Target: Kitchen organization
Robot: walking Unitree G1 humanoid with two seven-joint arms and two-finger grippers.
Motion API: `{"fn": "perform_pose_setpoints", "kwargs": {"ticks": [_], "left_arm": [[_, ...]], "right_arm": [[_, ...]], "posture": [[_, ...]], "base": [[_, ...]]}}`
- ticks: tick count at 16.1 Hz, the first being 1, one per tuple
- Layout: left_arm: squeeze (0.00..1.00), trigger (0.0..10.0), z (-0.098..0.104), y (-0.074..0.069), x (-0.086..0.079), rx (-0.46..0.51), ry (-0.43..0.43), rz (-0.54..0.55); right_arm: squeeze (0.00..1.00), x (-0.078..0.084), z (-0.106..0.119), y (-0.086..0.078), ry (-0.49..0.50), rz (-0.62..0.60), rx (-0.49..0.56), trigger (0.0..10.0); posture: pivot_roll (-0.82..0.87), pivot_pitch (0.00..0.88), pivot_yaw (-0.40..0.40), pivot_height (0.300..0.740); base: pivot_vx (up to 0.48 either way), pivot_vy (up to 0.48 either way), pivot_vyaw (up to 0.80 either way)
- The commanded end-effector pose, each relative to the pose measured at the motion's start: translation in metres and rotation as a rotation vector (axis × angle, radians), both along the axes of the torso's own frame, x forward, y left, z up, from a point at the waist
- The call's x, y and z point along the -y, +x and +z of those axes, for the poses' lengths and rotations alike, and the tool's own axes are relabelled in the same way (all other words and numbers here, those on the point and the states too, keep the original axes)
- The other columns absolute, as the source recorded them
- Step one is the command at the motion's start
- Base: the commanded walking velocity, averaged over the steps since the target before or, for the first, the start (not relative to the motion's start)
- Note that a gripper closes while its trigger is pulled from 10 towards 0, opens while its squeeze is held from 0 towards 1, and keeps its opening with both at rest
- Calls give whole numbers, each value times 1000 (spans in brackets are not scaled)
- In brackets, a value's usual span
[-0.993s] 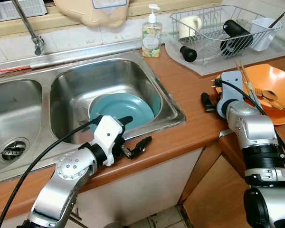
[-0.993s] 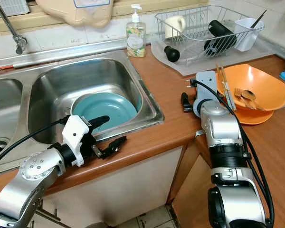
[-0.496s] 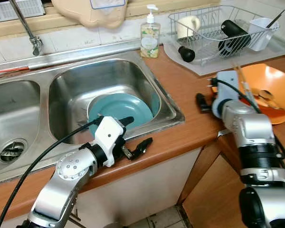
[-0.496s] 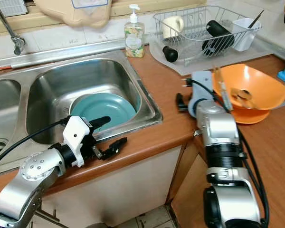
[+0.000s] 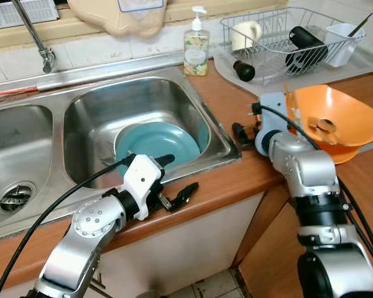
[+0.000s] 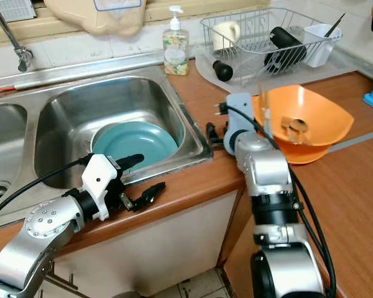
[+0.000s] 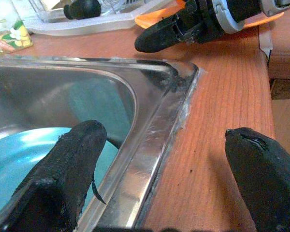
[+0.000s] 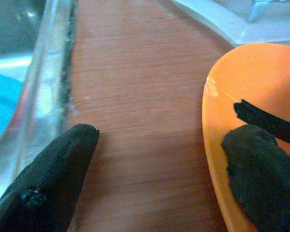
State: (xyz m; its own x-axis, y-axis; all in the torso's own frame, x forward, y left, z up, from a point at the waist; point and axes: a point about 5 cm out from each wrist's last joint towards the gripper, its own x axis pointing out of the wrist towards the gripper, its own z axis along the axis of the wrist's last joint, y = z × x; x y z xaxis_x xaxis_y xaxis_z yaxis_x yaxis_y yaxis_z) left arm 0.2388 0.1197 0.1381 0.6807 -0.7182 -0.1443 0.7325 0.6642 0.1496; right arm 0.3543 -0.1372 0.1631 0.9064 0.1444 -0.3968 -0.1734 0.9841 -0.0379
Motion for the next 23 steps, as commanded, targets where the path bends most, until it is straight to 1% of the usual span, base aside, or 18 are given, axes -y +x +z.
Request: {"fn": "perform_pose_setpoints", "kwargs": {"ticks": [1, 5, 11, 15, 17, 19, 20, 22, 23], "left_arm": [[820, 10000, 1, -2, -1, 14, 18, -6], [820, 10000, 1, -3, -3, 14, 25, -4], [820, 10000, 0, -6, -6, 10, 37, -1], [820, 10000, -1, -6, -6, 10, 42, -2], [820, 10000, -1, -5, -6, 12, 43, -3], [820, 10000, -1, -4, -6, 16, 45, -1], [820, 10000, -1, -4, -6, 17, 46, 0], [820, 10000, 0, -3, -6, 19, 47, -1], [820, 10000, 0, -2, -6, 19, 47, -1]], "right_arm": [[0, -14, -16, -7, 22, 59, -83, 10000], [0, -35, -17, -12, 37, 123, -88, 10000], [0, -57, -17, -18, 64, 192, -82, 10000], [0, -65, -13, -21, 84, 231, -57, 10000], [0, -68, -8, -22, 112, 256, -30, 10000], [0, -70, -1, -22, 132, 288, 5, 10000], [0, -72, 6, -23, 145, 316, 46, 10000], [0, -71, 17, -22, 169, 315, 113, 10000], [0, -71, 19, -21, 177, 317, 125, 10000]], "posture": [[13, 0, 58, 740], [16, 0, 57, 740], [28, 0, 60, 740], [27, 0, 62, 740], [27, 0, 63, 740], [26, 0, 65, 740], [24, 0, 68, 740], [23, 0, 69, 740], [22, 0, 70, 740]], "base": [[0, 0, 0], [0, 0, 0], [0, 0, 0], [0, 0, 0], [0, 0, 0], [0, 0, 0], [0, 0, 0], [0, 0, 0], [0, 0, 0]]}}
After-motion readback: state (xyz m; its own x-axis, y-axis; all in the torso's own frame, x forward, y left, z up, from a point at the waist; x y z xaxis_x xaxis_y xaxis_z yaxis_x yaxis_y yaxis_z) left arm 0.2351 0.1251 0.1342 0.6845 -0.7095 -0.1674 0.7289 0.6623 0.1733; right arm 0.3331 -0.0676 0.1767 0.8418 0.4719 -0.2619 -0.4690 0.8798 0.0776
